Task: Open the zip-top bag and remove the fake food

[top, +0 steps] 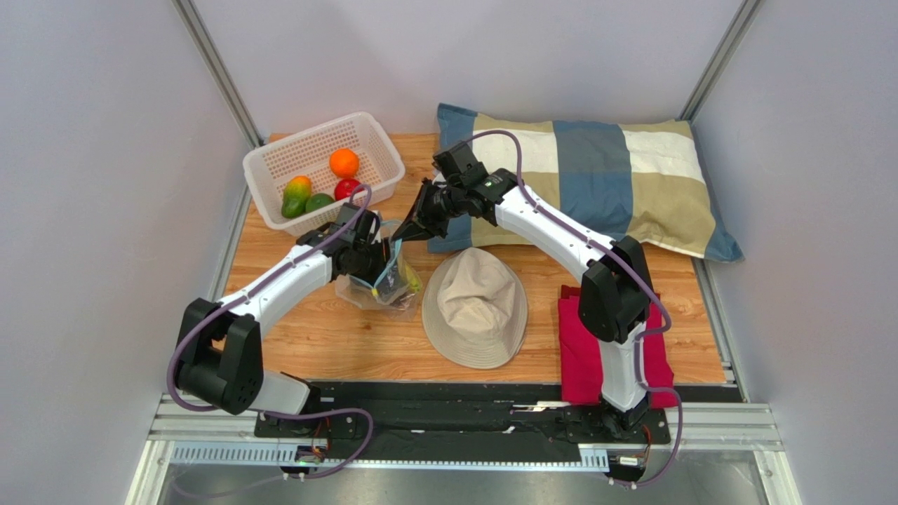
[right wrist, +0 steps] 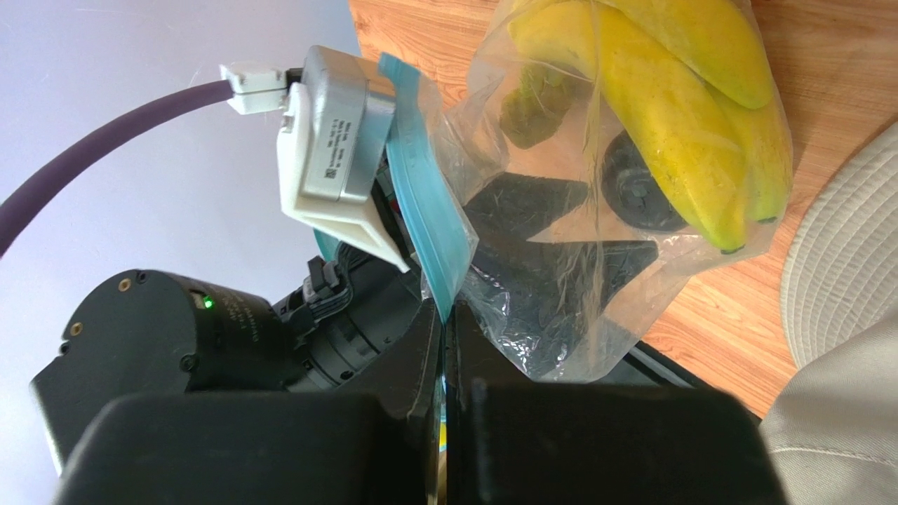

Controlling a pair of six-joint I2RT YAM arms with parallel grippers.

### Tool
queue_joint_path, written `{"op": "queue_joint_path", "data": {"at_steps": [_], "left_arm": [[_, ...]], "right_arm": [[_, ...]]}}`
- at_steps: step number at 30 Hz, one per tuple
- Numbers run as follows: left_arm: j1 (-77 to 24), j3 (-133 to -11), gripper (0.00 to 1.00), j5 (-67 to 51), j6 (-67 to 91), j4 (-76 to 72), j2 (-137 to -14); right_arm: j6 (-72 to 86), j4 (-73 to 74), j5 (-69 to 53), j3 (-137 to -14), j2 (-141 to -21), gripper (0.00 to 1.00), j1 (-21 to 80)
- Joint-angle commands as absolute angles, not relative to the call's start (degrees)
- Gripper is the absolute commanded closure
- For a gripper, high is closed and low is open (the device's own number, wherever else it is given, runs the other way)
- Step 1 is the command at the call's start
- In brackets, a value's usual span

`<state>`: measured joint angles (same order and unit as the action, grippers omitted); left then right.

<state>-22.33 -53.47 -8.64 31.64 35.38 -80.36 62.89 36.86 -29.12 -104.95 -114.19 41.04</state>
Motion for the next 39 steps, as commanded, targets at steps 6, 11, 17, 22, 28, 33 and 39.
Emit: {"op": "queue_joint_path", "data": {"at_steps": [6,11,17,22,28,33,39], "left_arm": [[-22.5,-51.5,0.32,-10.46,30.41,33.31,-82.79],[-22.5,-51.42,0.26,-10.02,31.11,31.3,-84.2],[-22.5,-52.47,0.29,-8.27,31.46,29.8,-86.48],[-22.5,-51.33,0.44,-7.56,31.99,27.33,-84.11],[-22.59,-51.77,0.37,-5.45,32.78,28.56,-82.89],[-22.5,-50.45,0.2,-2.82,34.18,28.47,-79.46],[-22.5,-51.15,0.29,-0.09,35.86,26.81,-79.18]], "right_arm": [[61.08,37.18,-29.53,-105.47,-114.17,1.0,40.87],[60.82,37.18,-29.44,-105.56,-113.99,1.0,40.78],[59.77,37.26,-29.53,-104.42,-113.64,1.0,40.69],[59.76,37.27,-29.71,-104.59,-113.64,1.0,40.69],[60.55,36.22,-29.88,-104.77,-113.73,1.0,40.69],[61.61,34.72,-30.23,-103.71,-113.29,1.0,40.78],[62.58,34.01,-30.59,-103.8,-113.2,1.0,40.61]]}}
